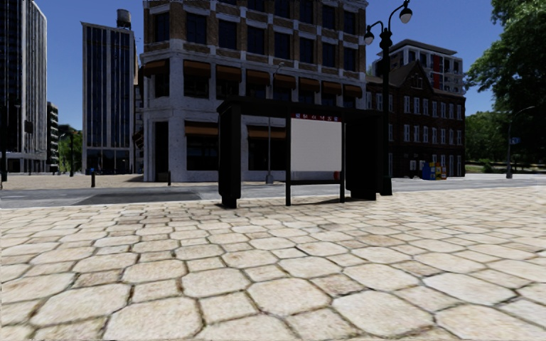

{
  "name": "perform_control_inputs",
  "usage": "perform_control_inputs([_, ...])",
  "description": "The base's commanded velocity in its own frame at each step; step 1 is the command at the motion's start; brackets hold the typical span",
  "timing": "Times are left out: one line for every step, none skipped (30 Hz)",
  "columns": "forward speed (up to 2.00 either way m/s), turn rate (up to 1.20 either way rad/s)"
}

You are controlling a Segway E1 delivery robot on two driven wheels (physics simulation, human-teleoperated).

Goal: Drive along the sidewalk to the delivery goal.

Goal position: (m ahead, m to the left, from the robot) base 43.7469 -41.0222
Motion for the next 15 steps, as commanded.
perform_control_inputs([1.27,-0.67])
perform_control_inputs([1.27,-0.67])
perform_control_inputs([1.27,-0.67])
perform_control_inputs([1.27,-0.67])
perform_control_inputs([1.27,-0.67])
perform_control_inputs([1.27,-0.67])
perform_control_inputs([1.27,-0.67])
perform_control_inputs([1.27,-0.67])
perform_control_inputs([1.27,-0.67])
perform_control_inputs([1.27,-0.67])
perform_control_inputs([1.27,-0.67])
perform_control_inputs([1.27,-0.67])
perform_control_inputs([1.27,-0.67])
perform_control_inputs([1.27,-0.67])
perform_control_inputs([2.0,-0.67])
